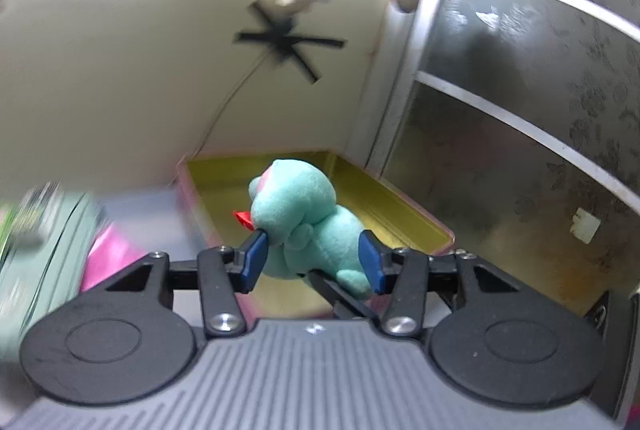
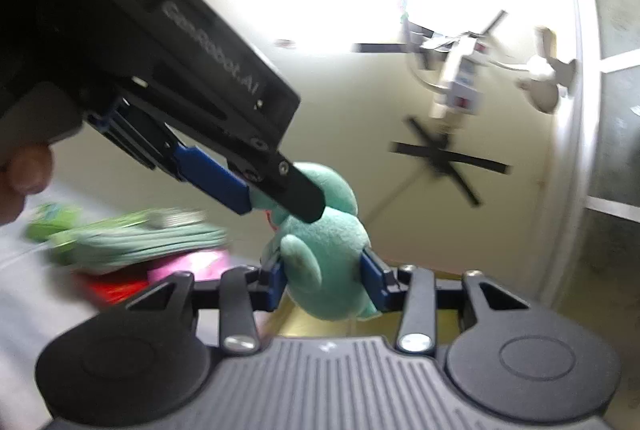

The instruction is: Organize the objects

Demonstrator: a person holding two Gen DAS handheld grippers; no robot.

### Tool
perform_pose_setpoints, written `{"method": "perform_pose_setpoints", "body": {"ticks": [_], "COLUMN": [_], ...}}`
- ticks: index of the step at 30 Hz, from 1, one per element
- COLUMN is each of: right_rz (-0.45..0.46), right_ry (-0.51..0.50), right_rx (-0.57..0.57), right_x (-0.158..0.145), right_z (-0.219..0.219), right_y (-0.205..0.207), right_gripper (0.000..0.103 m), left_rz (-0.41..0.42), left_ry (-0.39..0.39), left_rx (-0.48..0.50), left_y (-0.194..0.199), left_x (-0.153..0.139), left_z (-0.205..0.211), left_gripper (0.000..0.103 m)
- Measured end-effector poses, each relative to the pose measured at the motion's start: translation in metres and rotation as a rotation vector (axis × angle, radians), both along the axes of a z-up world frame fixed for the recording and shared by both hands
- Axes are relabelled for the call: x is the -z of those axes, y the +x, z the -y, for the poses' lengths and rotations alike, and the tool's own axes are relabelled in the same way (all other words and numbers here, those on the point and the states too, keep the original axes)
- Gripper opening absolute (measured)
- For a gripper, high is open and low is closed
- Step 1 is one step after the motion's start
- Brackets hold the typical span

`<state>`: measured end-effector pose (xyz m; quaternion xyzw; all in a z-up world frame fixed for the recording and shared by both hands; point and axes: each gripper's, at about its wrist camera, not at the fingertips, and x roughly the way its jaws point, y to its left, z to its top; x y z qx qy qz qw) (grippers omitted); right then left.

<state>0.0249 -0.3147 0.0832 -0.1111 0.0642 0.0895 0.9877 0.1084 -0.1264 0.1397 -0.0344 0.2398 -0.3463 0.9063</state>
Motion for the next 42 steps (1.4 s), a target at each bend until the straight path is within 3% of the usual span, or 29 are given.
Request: {"method": "perform_pose_setpoints", "body": {"ticks": [6,10,14,16,19,25,28,33,37,42], "right_rz": [-0.133,-0.189,-0.166,-0.147,-0.113,-0.137,-0.217,-0.451,-0.582,-0.7], "right_ry": [0.021,0.057,0.077,0.102,0.135,0.266,0.332,0.378,0.492,0.584], "right_rx": [0.074,0.089,0.107,0.105,0.088,-0.03,-0.153,-0.324,-0.357,-0.356], "right_x": [0.026,0.045,0.046,0.042,0.029,0.004,0.004,0.024,0.032,0.043], "right_z": [0.036,0.044,0.049,0.051,0.05,0.034,0.011,-0.045,-0.074,-0.109], "right_y": [0.059,0.072,0.066,0.058,0.041,0.018,0.015,0.037,0.073,0.104], "right_gripper": [0.045,0.049,0.052,0.058,0.059,0.059,0.055,0.049,0.05,0.052], "left_rz": [-0.106,-0.076,-0.055,-0.043,0.002,0.043,0.048,-0.02,-0.109,-0.099], "left_ry": [0.088,0.151,0.196,0.208,0.241,0.295,0.273,0.256,0.202,0.17], "left_rx": [0.014,-0.036,-0.114,-0.153,-0.233,-0.349,-0.423,-0.614,-0.66,-0.682], "left_y": [0.049,0.055,0.051,0.045,0.034,0.012,-0.011,-0.031,-0.031,-0.029], "left_x": [0.038,0.047,0.042,0.036,0.027,0.023,0.036,0.08,0.102,0.107], "left_z": [0.047,0.052,0.05,0.041,0.019,-0.025,-0.081,-0.171,-0.204,-0.212], "left_gripper": [0.051,0.053,0.063,0.07,0.084,0.085,0.084,0.08,0.077,0.078]}}
